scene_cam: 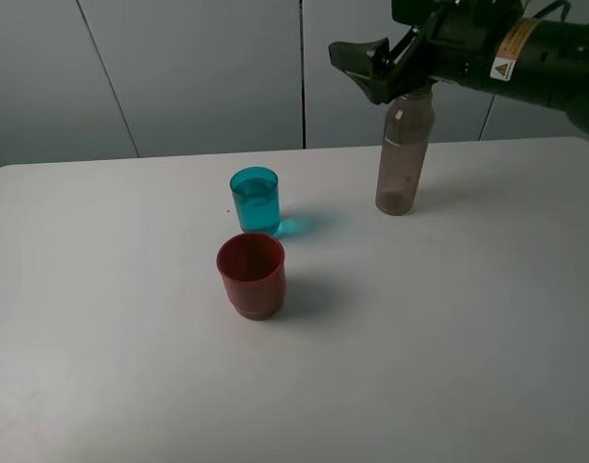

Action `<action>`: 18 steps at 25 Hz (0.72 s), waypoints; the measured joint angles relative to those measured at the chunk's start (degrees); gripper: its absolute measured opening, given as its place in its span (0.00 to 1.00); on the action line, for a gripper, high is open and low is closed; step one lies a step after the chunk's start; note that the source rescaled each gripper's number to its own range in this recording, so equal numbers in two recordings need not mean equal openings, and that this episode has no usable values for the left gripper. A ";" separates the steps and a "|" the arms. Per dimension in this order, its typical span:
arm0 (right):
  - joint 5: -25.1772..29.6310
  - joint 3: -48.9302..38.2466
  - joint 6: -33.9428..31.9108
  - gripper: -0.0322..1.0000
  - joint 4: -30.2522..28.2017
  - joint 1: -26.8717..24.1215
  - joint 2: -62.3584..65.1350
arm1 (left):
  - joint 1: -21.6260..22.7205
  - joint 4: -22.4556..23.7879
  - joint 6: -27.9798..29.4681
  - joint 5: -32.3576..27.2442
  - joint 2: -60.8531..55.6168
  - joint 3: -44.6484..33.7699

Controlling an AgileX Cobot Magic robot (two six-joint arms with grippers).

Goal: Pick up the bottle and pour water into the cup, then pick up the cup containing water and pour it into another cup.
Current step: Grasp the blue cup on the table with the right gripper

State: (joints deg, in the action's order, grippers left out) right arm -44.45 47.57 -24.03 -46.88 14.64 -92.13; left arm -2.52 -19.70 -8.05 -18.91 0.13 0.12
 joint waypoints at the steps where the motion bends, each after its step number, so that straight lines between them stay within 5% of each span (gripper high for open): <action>1: 0.00 0.00 -1.84 0.99 -1.87 0.77 -0.01 | 0.00 0.00 0.00 0.00 0.00 0.00; 4: -0.23 0.00 -2.47 0.99 -3.67 4.18 -2.36 | 0.00 0.00 0.00 0.00 0.00 0.00; 8: -2.60 0.00 6.10 0.99 -0.04 8.02 -9.57 | 0.00 0.00 0.00 0.00 0.00 0.00; 18: -6.47 3.87 14.19 0.99 4.33 8.69 -22.71 | 0.00 0.00 0.00 0.00 0.00 0.00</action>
State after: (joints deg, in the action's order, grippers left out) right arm -50.91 51.45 -9.84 -42.55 23.34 -114.83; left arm -2.52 -19.70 -8.05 -18.91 0.13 0.12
